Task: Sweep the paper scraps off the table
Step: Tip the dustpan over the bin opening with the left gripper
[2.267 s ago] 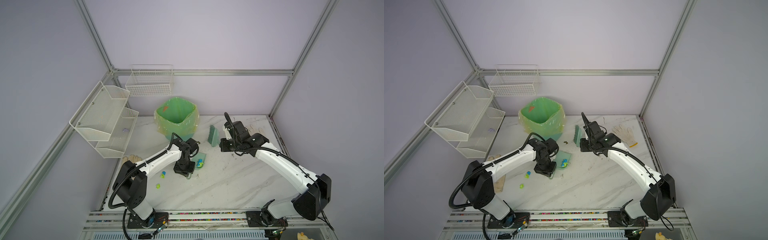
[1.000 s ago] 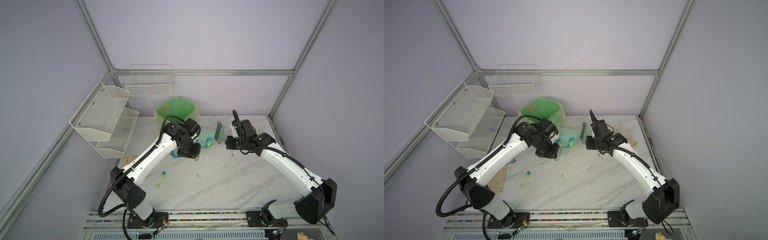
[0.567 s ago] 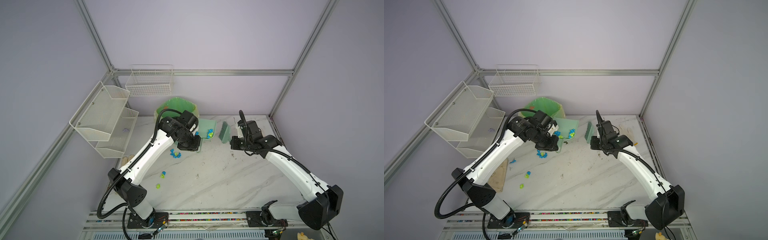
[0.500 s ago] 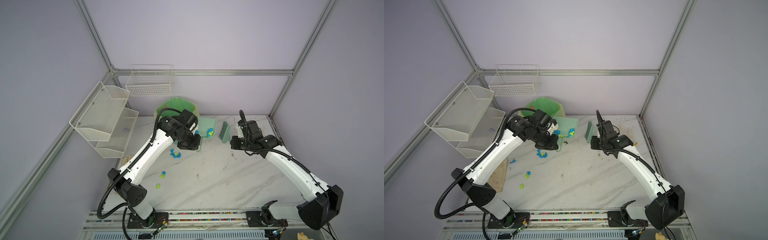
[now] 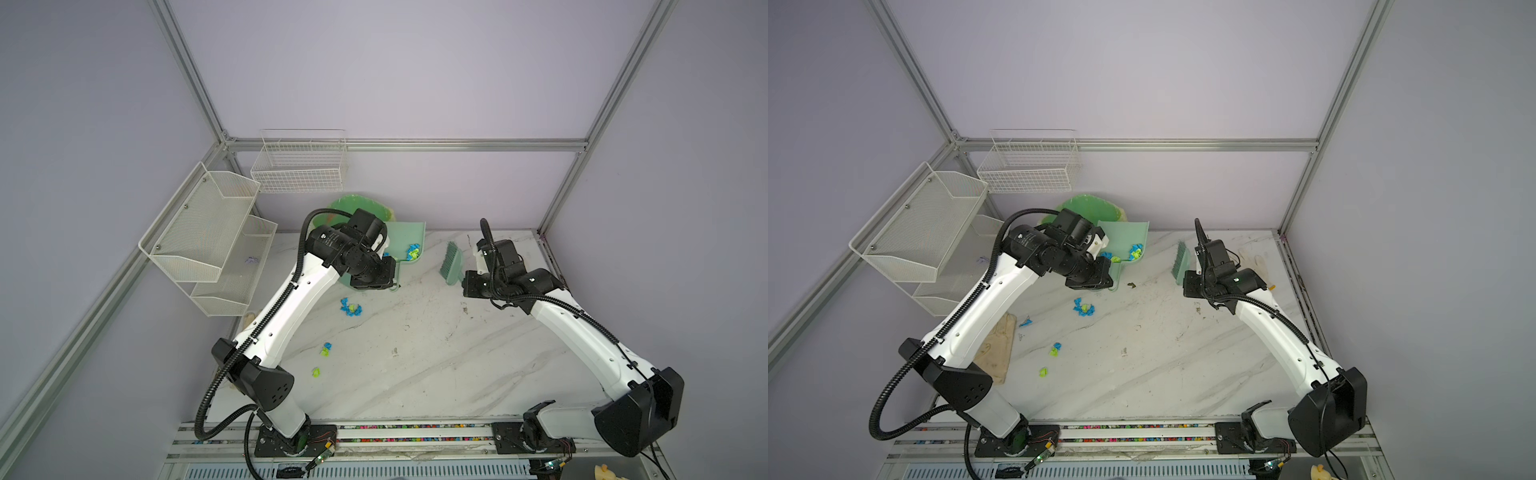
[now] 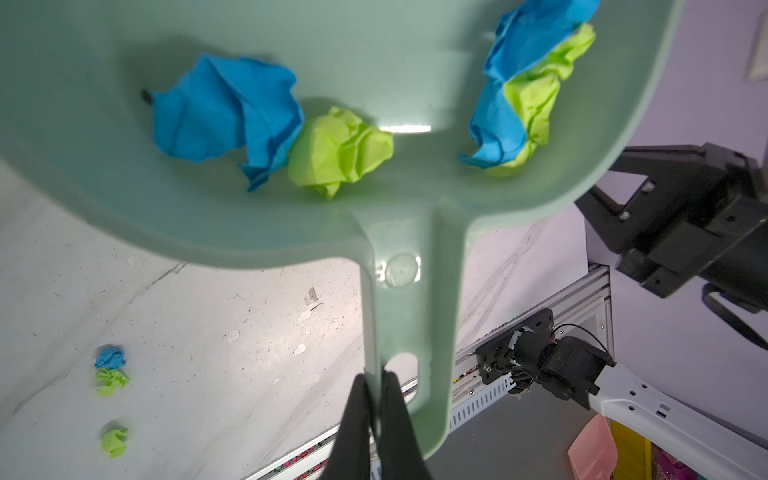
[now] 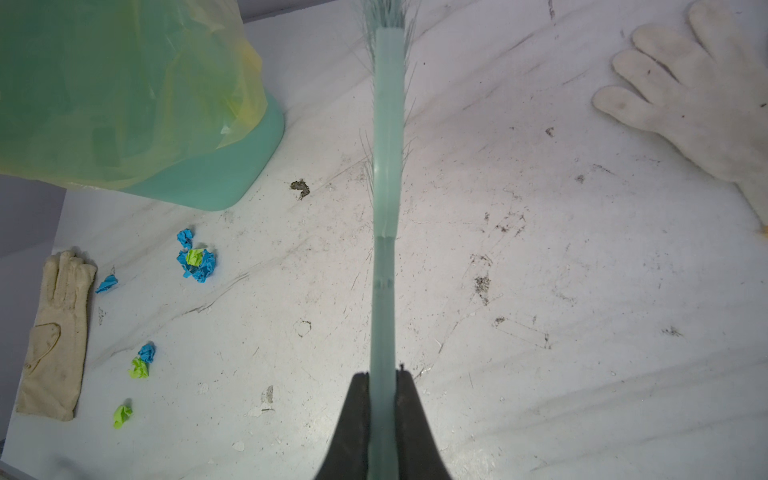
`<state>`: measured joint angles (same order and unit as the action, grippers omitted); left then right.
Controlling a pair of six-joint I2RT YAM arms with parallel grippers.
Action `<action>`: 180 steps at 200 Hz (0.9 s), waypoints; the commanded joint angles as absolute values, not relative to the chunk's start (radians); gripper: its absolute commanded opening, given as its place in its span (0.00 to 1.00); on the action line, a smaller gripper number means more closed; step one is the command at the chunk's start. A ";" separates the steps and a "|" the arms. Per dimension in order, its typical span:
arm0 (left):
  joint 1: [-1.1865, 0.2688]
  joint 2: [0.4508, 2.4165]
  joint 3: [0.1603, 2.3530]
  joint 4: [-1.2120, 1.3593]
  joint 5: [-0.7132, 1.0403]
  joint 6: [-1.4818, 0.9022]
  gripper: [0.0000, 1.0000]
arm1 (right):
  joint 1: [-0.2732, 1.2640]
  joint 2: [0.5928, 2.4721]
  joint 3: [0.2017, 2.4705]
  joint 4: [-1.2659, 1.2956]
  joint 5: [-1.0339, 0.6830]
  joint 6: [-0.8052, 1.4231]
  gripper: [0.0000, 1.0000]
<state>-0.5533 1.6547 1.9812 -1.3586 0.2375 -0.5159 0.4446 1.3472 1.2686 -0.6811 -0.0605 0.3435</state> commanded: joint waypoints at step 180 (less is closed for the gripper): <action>-0.278 1.575 1.816 -0.939 0.688 -0.736 0.00 | 0.416 1.387 1.237 -0.571 -0.118 0.319 0.00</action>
